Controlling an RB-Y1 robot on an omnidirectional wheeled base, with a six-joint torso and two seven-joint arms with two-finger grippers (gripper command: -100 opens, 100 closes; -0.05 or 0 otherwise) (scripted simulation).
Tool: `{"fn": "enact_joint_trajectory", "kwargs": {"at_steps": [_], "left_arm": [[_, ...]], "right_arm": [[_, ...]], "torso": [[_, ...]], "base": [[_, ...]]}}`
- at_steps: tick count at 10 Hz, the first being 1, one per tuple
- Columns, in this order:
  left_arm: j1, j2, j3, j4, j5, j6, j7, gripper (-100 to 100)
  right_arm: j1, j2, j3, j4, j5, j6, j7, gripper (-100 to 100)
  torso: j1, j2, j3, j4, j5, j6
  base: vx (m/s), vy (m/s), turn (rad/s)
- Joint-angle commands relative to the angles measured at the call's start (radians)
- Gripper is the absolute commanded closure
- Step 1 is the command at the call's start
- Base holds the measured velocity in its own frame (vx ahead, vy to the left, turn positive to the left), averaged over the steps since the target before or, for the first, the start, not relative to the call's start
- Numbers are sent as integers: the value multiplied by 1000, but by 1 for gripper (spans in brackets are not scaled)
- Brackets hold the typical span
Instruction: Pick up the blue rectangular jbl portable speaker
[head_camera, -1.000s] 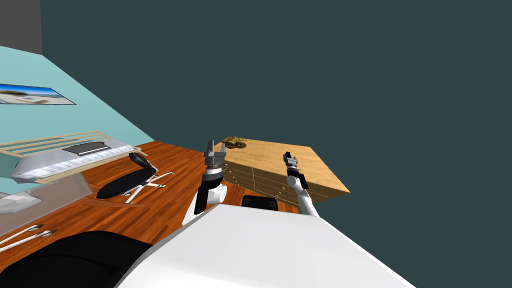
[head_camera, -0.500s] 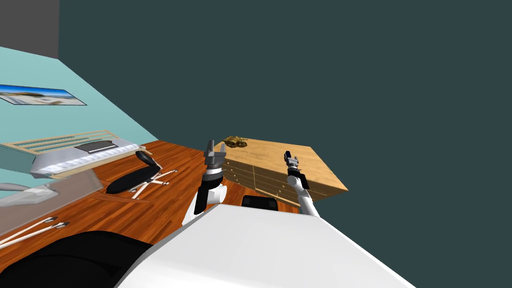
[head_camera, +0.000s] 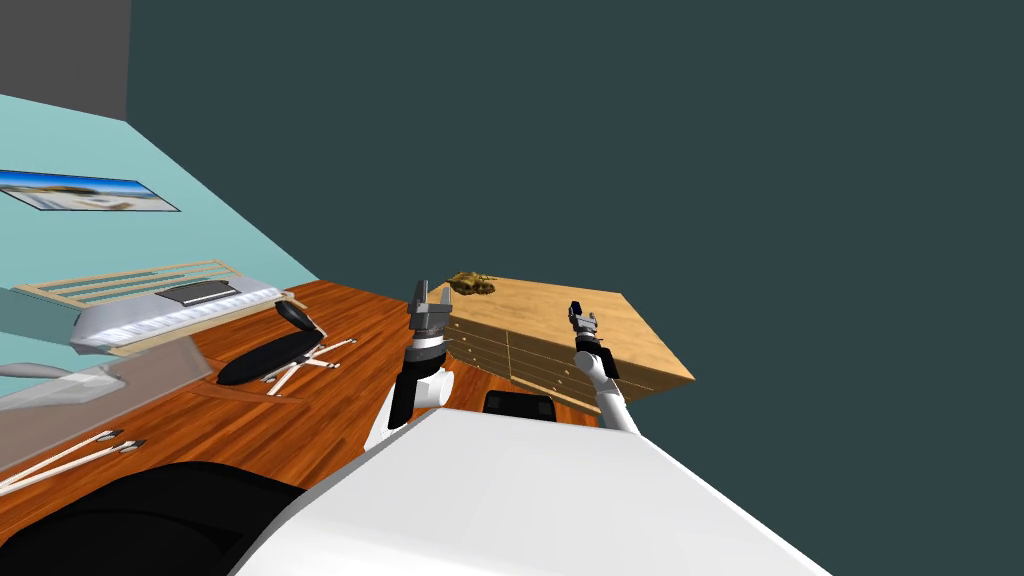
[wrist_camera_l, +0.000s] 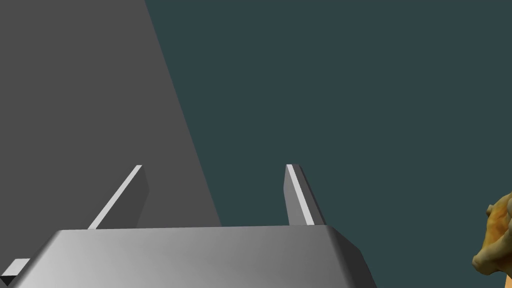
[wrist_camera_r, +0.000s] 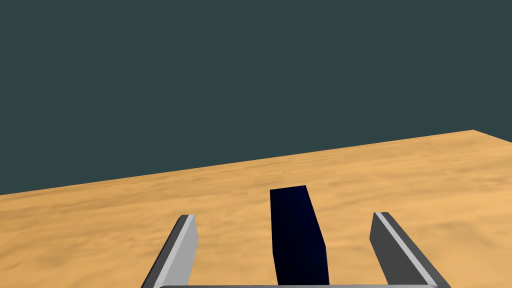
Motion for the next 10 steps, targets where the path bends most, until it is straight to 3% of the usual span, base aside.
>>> {"fn": "enact_joint_trajectory", "kwargs": {"at_steps": [1,4,10], "left_arm": [[0,0,0,0,0,0,0,0],[0,0,0,0,0,0,0,0],[0,0,0,0,0,0,0,0]], "right_arm": [[0,0,0,0,0,0,0,-100],[0,0,0,0,0,0,0,-100],[-71,6,-50,111,-66,-6,-64,-100]], "torso": [[0,0,0,0,0,0],[0,0,0,0,0,0],[-2,0,0,0,-1,0]], "base": [[-11,-2,10],[4,1,-5],[-15,-30,86]]}}
